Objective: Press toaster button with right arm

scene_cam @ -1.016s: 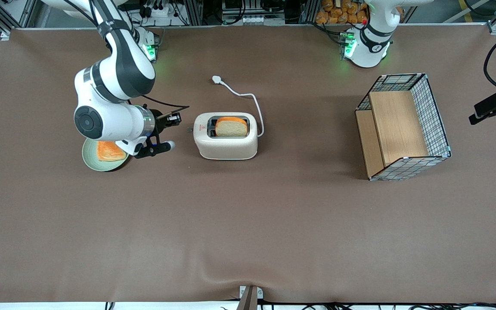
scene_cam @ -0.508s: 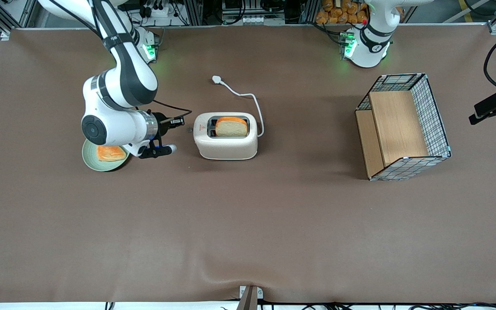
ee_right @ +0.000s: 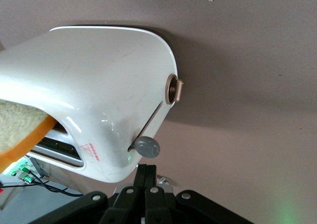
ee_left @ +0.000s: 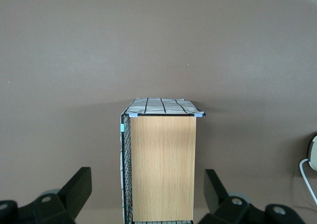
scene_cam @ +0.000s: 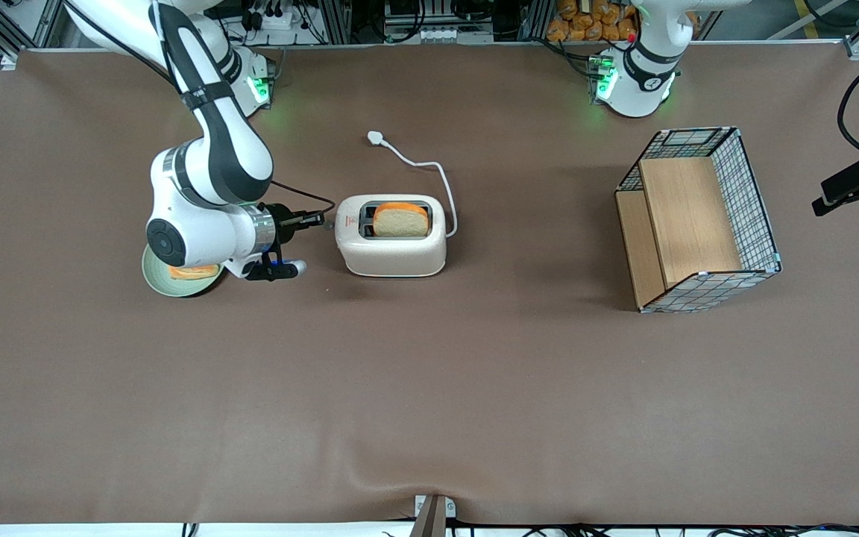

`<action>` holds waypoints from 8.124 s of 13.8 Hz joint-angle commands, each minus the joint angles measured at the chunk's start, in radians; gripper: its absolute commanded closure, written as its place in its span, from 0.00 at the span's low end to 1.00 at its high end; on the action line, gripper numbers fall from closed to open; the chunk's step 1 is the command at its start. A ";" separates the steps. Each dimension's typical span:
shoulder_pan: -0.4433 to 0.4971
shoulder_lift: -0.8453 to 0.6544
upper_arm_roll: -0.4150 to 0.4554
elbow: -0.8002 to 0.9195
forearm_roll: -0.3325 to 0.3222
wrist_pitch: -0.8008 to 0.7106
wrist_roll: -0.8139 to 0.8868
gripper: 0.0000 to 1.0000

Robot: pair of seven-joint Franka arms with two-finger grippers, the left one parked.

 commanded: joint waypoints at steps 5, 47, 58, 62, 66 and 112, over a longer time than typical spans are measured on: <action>-0.021 0.033 0.008 0.005 0.068 0.004 -0.005 0.99; -0.048 0.180 -0.086 0.140 0.140 -0.140 0.002 0.68; -0.048 0.068 -0.176 0.214 -0.078 -0.133 -0.012 0.00; -0.047 0.028 -0.186 0.255 -0.309 -0.044 -0.022 0.00; -0.112 -0.019 -0.201 0.246 -0.379 -0.010 -0.044 0.00; -0.467 -0.319 0.055 0.432 -0.601 -0.384 -0.033 0.00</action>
